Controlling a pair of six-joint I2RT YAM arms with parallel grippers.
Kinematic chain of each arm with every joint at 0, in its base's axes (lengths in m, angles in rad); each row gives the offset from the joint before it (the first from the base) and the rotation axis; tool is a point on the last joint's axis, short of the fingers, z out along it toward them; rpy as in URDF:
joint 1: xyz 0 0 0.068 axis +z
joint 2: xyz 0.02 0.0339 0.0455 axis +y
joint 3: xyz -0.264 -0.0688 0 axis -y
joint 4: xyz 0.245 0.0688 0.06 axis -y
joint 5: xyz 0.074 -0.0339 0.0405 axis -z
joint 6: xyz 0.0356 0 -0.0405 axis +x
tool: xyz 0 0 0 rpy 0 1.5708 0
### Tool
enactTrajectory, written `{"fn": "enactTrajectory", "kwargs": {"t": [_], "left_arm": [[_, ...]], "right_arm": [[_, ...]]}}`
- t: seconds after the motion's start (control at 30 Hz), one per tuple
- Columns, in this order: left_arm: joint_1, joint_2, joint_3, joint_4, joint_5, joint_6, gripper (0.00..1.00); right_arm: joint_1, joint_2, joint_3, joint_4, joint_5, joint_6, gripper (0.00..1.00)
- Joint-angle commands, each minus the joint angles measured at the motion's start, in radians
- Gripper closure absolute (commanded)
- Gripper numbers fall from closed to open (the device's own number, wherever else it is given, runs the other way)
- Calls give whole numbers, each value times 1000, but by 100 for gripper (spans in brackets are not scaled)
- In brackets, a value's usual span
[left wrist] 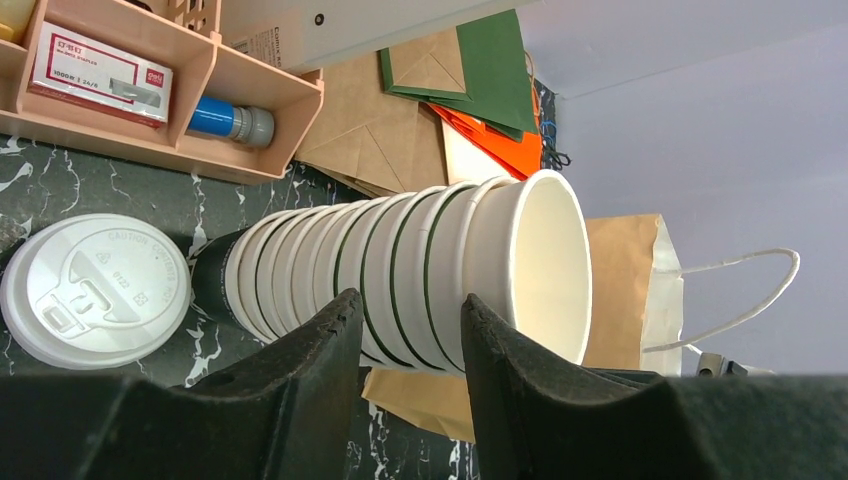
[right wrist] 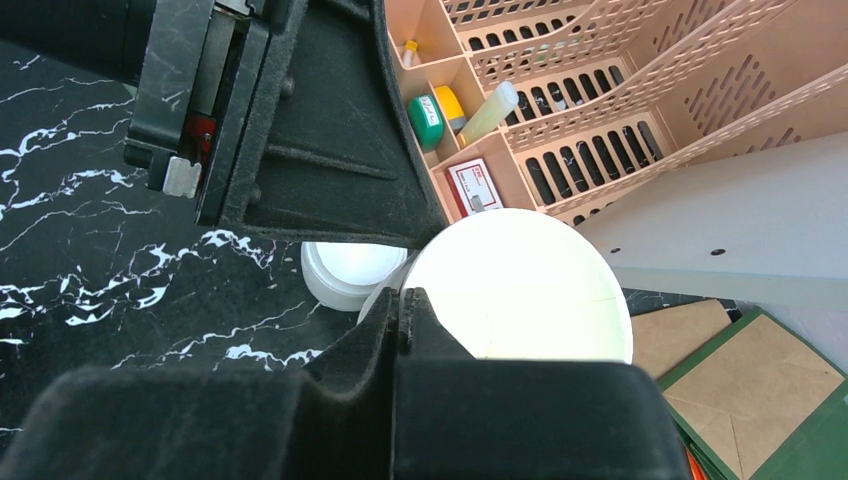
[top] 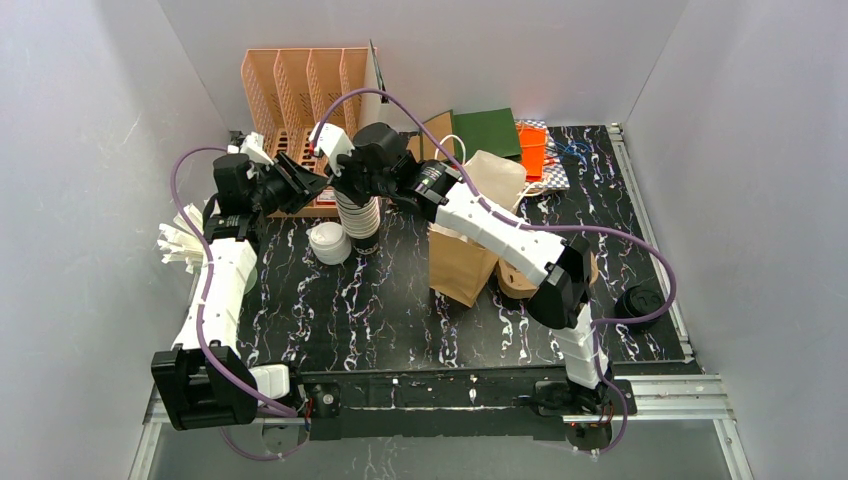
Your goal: Pack the takeout coffee
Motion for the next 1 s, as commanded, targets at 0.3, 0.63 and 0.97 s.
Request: {"fn": "enactTrajectory", "kwargs": {"t": [0.3, 0.63, 0.97], "left_arm": [[4, 13, 1, -65, -25, 63, 59], [4, 11, 52, -116, -45, 98, 58], [4, 21, 186, -217, -68, 175, 52]], "right_arm": [[21, -36, 132, 70, 55, -38, 99], [44, -113, 173, 116, 142, -127, 99], [148, -289, 73, 92, 167, -126, 99]]}}
